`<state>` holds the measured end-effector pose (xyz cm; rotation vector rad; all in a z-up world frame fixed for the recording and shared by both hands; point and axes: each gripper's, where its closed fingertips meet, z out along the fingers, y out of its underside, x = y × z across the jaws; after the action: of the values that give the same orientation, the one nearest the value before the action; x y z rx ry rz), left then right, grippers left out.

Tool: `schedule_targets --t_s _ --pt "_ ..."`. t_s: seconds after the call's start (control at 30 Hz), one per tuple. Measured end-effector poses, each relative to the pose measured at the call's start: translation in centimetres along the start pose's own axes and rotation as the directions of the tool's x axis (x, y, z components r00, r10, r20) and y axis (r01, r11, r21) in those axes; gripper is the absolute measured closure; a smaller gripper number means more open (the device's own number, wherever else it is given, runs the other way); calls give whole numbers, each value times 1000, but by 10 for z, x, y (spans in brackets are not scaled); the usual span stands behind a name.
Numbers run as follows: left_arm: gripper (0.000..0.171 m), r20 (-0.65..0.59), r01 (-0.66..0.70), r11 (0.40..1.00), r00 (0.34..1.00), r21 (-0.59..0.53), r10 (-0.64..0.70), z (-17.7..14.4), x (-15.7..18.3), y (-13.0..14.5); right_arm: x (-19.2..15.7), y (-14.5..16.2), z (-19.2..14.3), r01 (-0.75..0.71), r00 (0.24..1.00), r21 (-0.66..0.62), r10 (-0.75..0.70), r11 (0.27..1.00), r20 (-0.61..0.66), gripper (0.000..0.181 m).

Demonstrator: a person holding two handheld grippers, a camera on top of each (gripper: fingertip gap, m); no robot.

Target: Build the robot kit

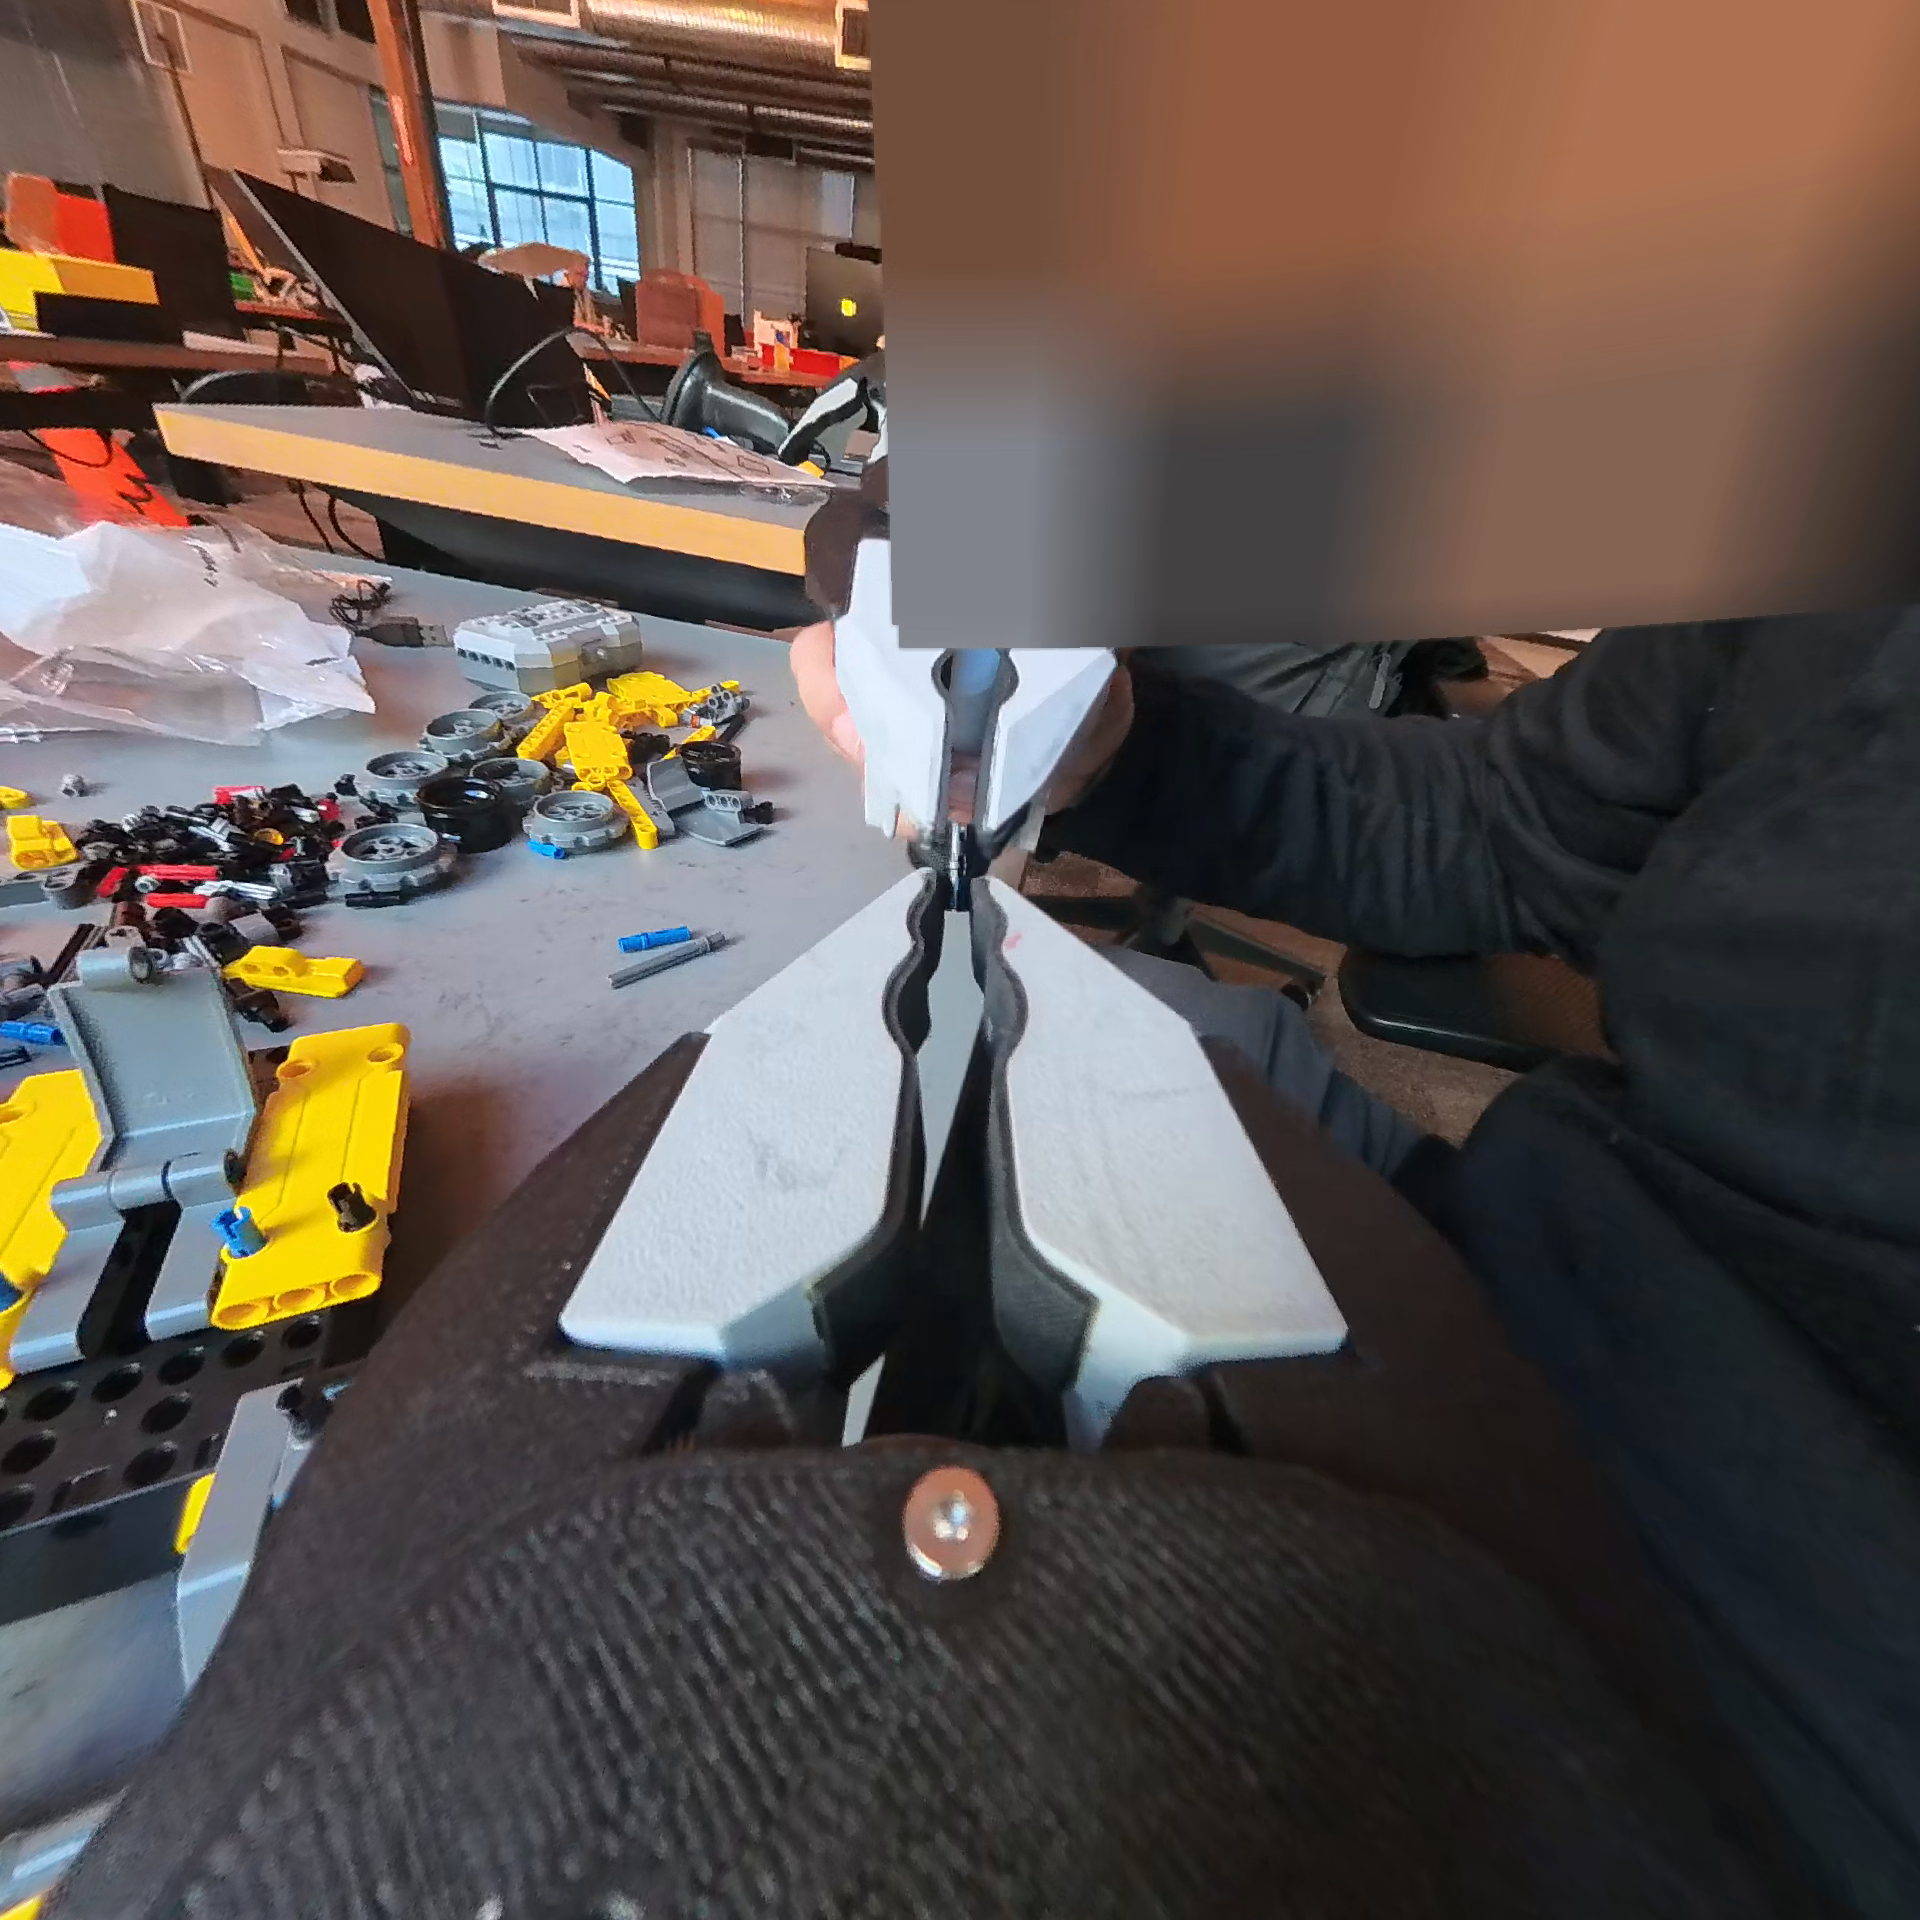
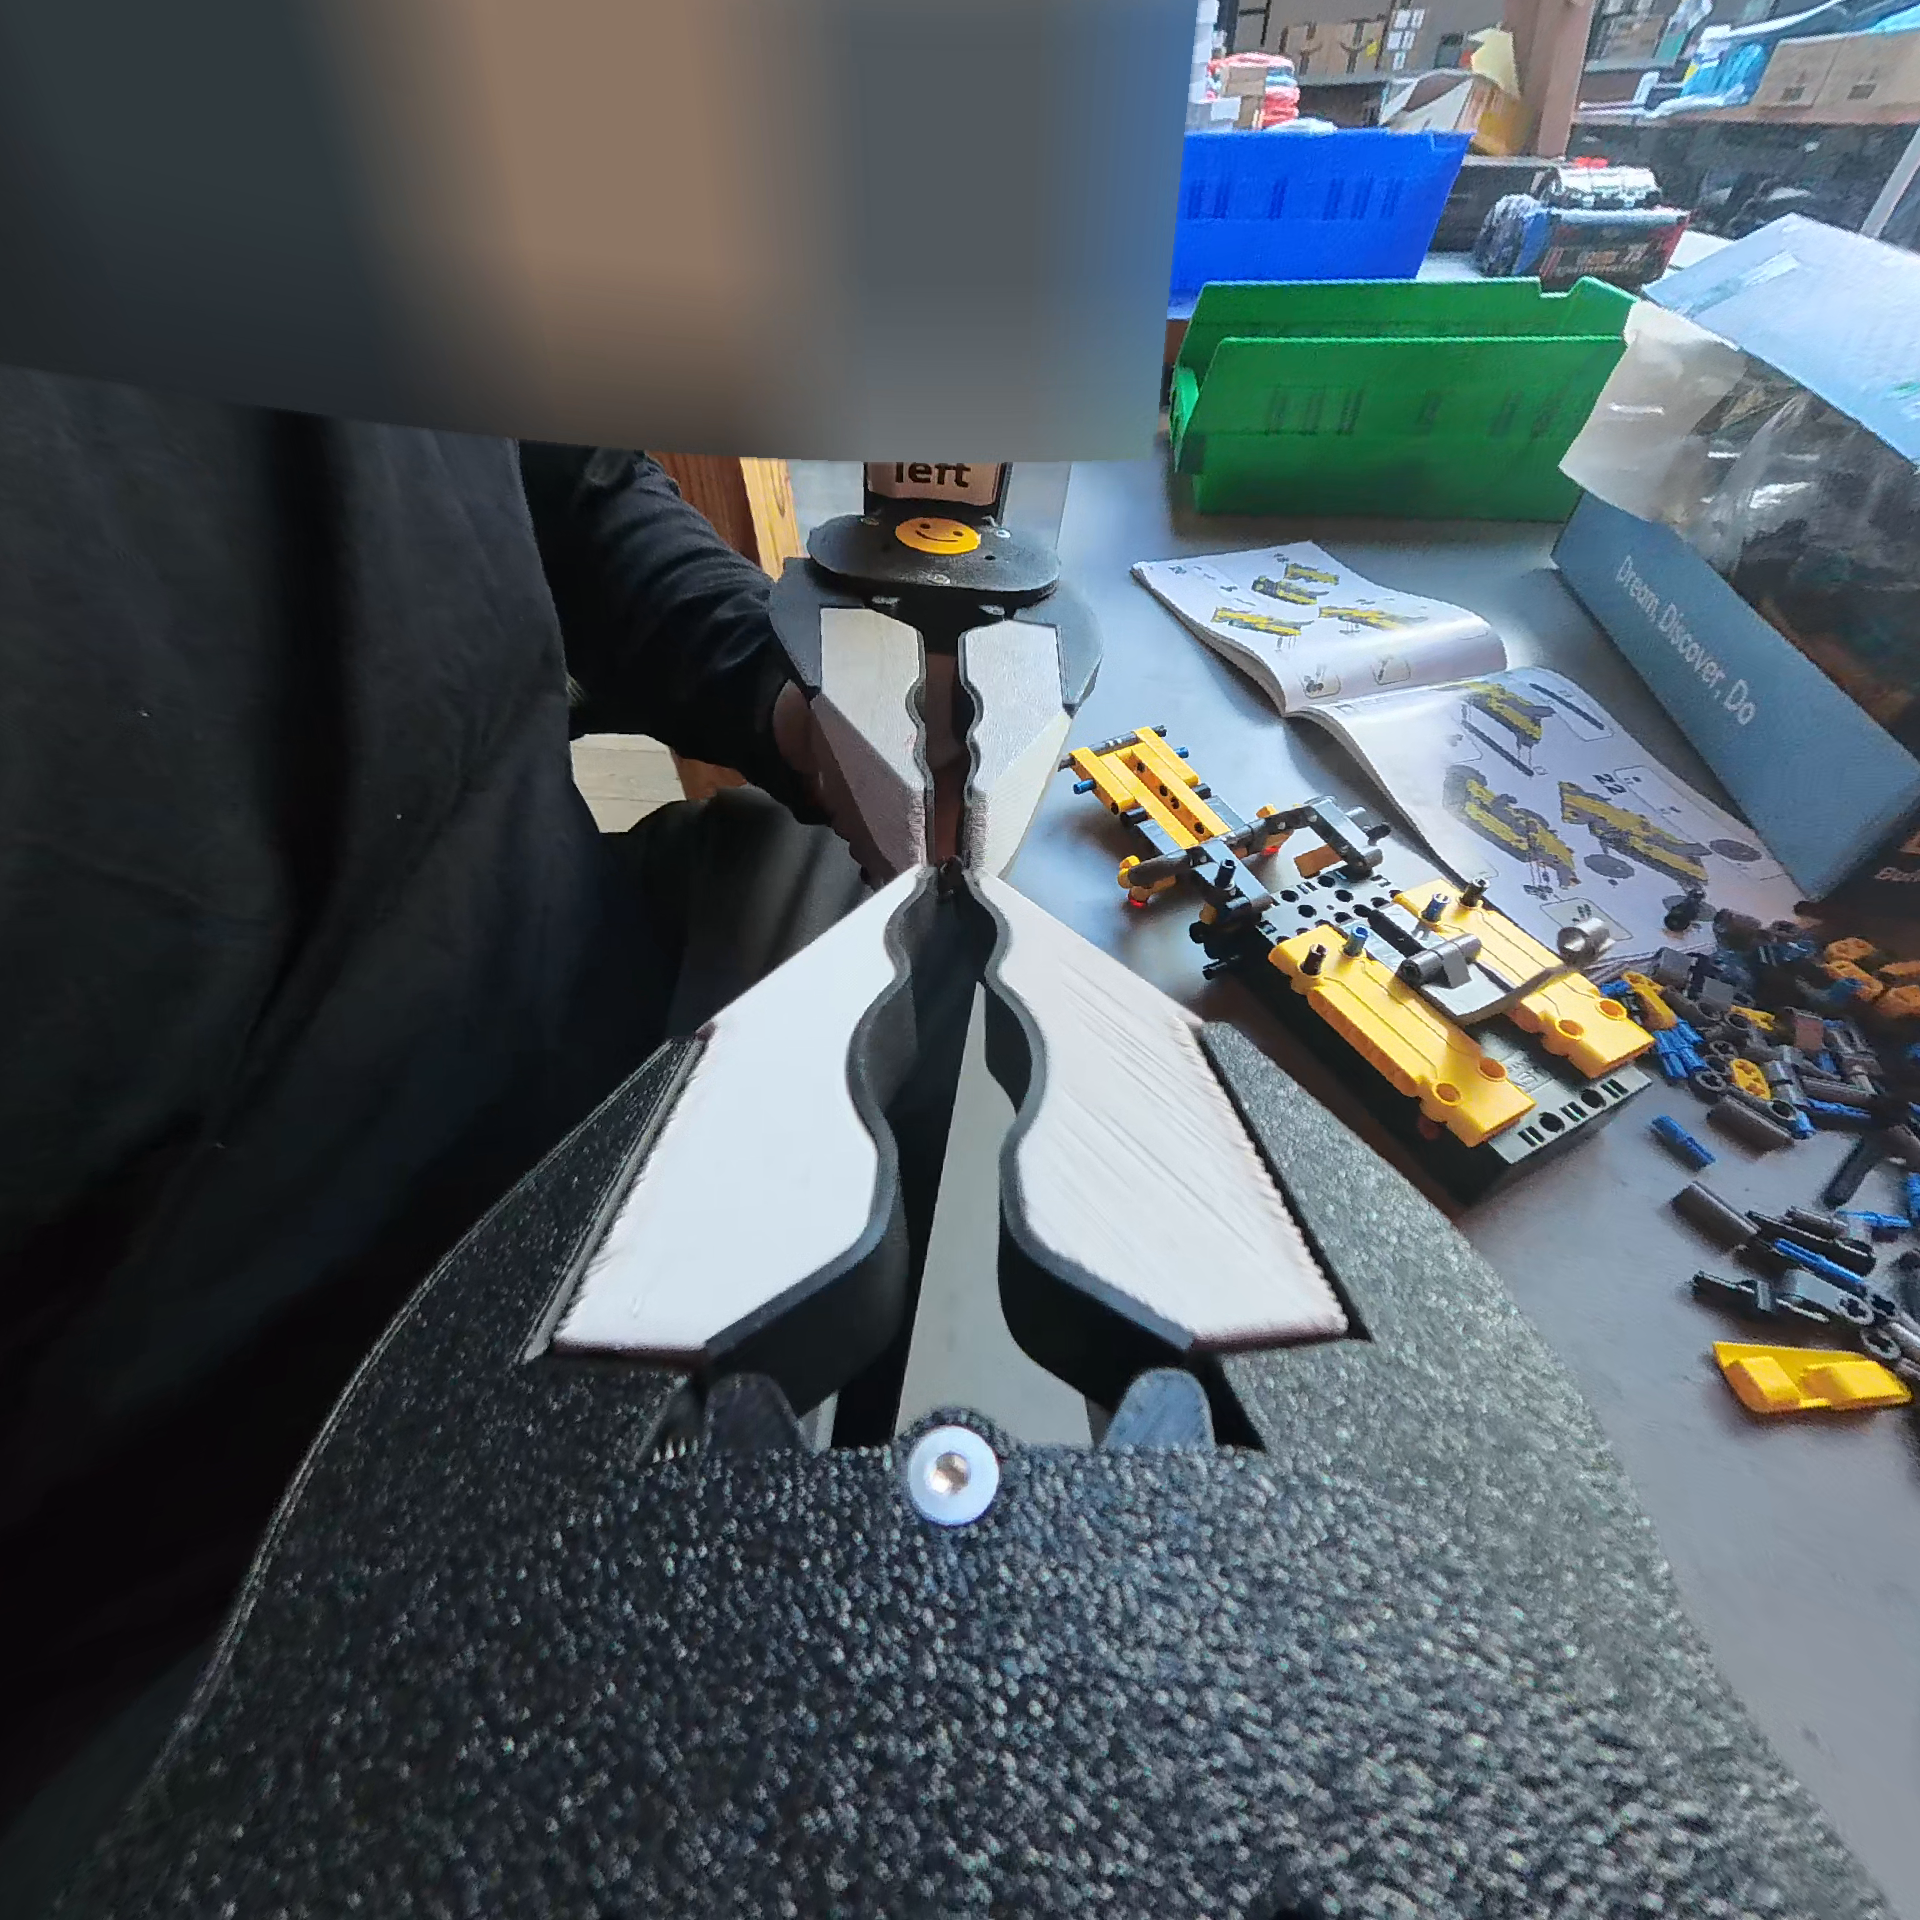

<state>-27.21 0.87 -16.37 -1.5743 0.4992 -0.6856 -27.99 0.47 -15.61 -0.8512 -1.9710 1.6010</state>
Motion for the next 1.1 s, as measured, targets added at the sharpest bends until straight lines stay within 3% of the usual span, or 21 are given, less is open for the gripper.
schedule_targets --t_s 1.1 --pt "170 -13 13 1000 1000 21 -12 2 4 -3 -3 -4 3 34 999 -3 -34 999 -10 177"
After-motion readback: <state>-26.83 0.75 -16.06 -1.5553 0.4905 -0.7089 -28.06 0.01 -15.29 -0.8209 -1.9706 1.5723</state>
